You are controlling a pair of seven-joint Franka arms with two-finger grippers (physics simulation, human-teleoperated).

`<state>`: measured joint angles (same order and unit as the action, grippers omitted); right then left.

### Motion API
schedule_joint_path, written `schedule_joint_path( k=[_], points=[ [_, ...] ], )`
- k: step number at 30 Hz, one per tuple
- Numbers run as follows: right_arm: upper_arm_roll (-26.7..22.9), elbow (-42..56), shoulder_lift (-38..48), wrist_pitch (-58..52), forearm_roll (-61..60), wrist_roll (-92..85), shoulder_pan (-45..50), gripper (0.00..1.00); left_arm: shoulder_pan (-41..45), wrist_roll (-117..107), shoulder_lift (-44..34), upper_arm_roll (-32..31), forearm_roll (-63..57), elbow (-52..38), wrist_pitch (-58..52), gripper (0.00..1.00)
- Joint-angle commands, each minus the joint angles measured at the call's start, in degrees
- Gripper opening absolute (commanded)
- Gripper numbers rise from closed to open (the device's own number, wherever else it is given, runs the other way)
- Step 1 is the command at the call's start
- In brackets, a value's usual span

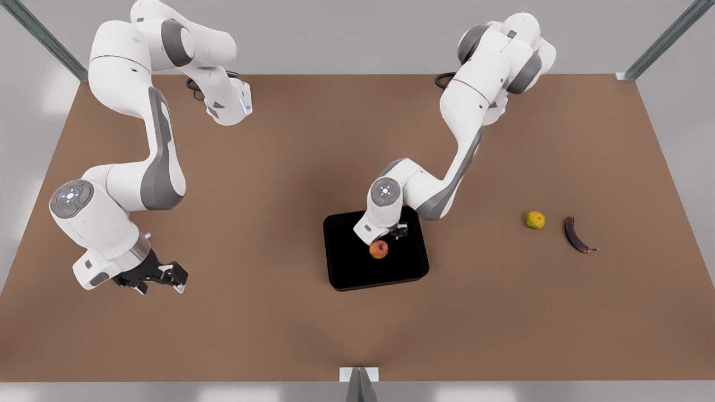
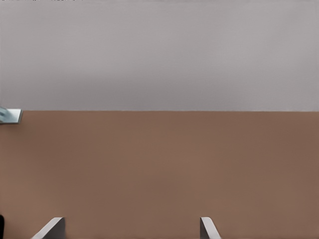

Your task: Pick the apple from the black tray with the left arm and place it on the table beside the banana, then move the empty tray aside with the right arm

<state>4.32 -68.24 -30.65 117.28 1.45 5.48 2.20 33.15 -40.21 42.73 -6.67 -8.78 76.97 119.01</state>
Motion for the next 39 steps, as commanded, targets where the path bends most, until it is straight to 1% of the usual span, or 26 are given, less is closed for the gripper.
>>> schedule_joint_path(
  k=[1,5,7,13,14,15,17,19,31,33,35,36,37,38,39],
  points=[
    [0.0,0.0,0.1,0.3,0.0,3.9,0.0,1.0,0.2,-18.7,1.0,0.0,-1.6,0.0,6.6,1.0],
    [0.0,0.0,0.1,0.3,0.0,3.9,0.0,1.0,-0.1,-18.1,3.9,0.3,-1.7,-0.6,8.9,1.0],
    [0.0,0.0,0.1,0.3,0.0,3.9,0.0,1.0,0.0,-18.3,5.4,0.6,-2.5,-0.6,11.8,1.0],
    [0.1,0.0,0.0,0.3,0.0,3.9,0.1,1.0,0.3,-18.7,7.1,0.9,-2.6,-0.9,14.1,1.0],
    [0.0,0.0,0.0,0.3,0.0,3.9,0.2,1.0,0.6,-20.4,7.1,1.0,-3.9,-1.1,15.2,1.0],
    [0.1,0.0,0.0,0.3,0.0,3.9,0.2,1.0,1.0,-26.8,7.7,1.8,-10.8,-1.1,18.4,1.0],
    [0.0,0.0,0.0,0.3,0.0,3.9,0.2,1.0,1.0,-22.0,7.2,1.9,-10.8,-1.4,14.3,1.0],
    [0.0,0.0,0.0,0.3,0.0,3.9,0.2,1.0,1.1,-21.9,7.4,1.8,-11.3,-0.6,14.3,1.0],
    [0.1,0.0,0.0,0.3,0.1,4.0,0.3,1.0,2.4,-22.5,7.8,1.8,-11.3,3.9,15.9,1.0],
    [0.1,0.0,0.0,0.3,0.1,4.0,0.3,1.0,2.4,-22.5,7.7,1.8,-11.4,5.8,18.4,1.0],
    [0.1,0.0,0.0,0.3,0.1,4.0,0.3,1.0,2.4,-22.5,7.8,1.8,-11.4,5.9,18.4,1.0],
    [0.1,0.0,0.0,0.3,0.1,4.0,0.3,1.0,2.4,-22.5,7.8,1.8,-11.4,5.9,18.5,0.98],
    [0.1,0.0,0.0,0.3,0.1,4.0,0.3,1.0,2.4,-22.5,7.8,1.8,-11.7,5.9,18.5,0.84],
    [0.1,0.0,0.0,0.3,0.1,4.0,0.3,1.0,2.3,-22.5,7.8,1.8,-11.7,5.8,18.5,0.65],
    [0.1,0.0,0.0,0.3,0.0,4.0,0.3,1.0,2.3,-22.5,7.8,1.8,-11.7,5.8,18.5,0.63]
  ],
)
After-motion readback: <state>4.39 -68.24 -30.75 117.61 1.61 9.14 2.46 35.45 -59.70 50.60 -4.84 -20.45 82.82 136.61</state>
